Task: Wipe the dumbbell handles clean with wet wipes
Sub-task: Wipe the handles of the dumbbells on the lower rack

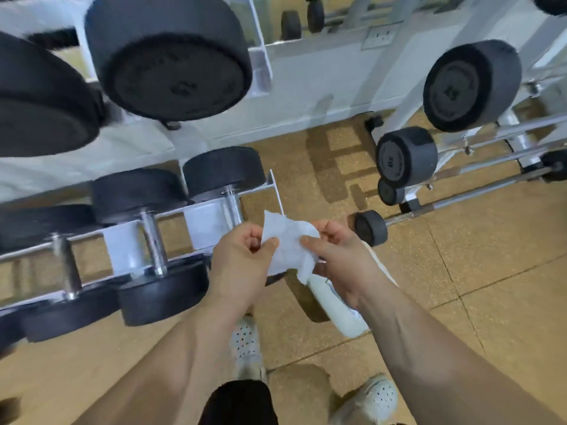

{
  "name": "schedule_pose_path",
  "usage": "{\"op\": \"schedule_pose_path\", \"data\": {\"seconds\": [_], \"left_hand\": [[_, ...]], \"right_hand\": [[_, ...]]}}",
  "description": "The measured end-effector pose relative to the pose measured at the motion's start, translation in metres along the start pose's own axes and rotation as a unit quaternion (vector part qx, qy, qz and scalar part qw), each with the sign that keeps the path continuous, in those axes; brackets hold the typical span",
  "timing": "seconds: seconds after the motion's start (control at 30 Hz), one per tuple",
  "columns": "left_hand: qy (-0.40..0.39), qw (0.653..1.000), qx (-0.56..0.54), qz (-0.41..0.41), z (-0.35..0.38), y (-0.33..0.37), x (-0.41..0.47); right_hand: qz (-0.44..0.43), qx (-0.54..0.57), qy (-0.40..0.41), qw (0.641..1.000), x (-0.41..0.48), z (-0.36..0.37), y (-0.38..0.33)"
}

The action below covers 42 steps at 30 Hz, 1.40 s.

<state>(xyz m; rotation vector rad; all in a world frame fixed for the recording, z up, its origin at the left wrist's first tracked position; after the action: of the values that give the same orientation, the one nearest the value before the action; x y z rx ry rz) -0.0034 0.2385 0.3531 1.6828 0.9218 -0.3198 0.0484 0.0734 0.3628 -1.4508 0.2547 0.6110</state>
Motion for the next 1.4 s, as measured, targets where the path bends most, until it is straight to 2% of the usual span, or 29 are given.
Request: {"op": "schedule_pose_path", "data": {"seconds": [0.1,0.2,0.33,0.43,0.5,0.6,0.8,0.87,0.97,1.13,1.23,1.3,1.4], "left_hand": [[0.028,0.999,0.005,-0.032,-0.025,-0.021,0.022],[0.084,0.994,0.03,-0.064,-0.032,-0.054,0.053],[0.155,0.983,0.075,-0.064,-0.014,-0.096,0.092],[0.168,0.976,0.119,-0.068,0.011,-0.112,0.11],[0.206,0.965,0.155,-0.04,0.022,-0.121,0.113],[0.264,0.955,0.133,0.01,0.029,-0.129,0.113],[0.292,0.948,0.107,0.061,0.03,-0.135,0.115],[0.292,0.949,0.104,0.057,0.03,-0.136,0.115],[0.29,0.949,0.108,0.055,0.029,-0.137,0.116],[0.301,0.947,0.095,0.057,0.03,-0.136,0.116],[0.303,0.947,0.092,0.05,0.03,-0.137,0.116],[0.303,0.947,0.096,0.049,0.03,-0.137,0.116],[0.303,0.947,0.099,0.052,0.03,-0.136,0.115]], "right_hand": [[-0.006,-0.009,0.045,0.999,0.016,0.032,0.008],[-0.032,-0.091,0.077,0.992,0.042,0.045,0.027],[-0.065,-0.142,0.075,0.985,0.086,0.049,0.049],[-0.106,-0.207,0.002,0.973,0.122,0.051,0.062],[-0.132,-0.241,-0.058,0.96,0.143,0.053,0.071],[-0.157,-0.293,-0.119,0.936,0.168,0.055,0.085],[-0.206,-0.301,-0.213,0.906,0.206,0.076,0.116],[-0.252,-0.312,-0.252,0.881,0.212,0.081,0.122],[-0.349,-0.362,-0.317,0.804,0.221,0.072,0.137],[-0.413,-0.413,-0.364,0.725,0.229,0.06,0.146],[-0.446,-0.425,-0.369,0.696,0.228,0.069,0.144],[-0.476,-0.432,-0.337,0.688,0.232,0.078,0.139],[-0.484,-0.43,-0.237,0.724,0.245,0.091,0.125]]}}
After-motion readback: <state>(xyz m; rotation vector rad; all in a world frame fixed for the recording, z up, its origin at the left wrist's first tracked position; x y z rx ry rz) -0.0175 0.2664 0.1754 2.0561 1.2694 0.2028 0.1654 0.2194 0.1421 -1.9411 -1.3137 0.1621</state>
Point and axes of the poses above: each hand's wrist, its own x-axis towards the middle knuckle, its own z-axis out of the palm, y = z × x, the point moved 2 cm from there along x, towards the middle knuckle, and after that the axes turned 12 degrees about -z, right-handed, at the moved point
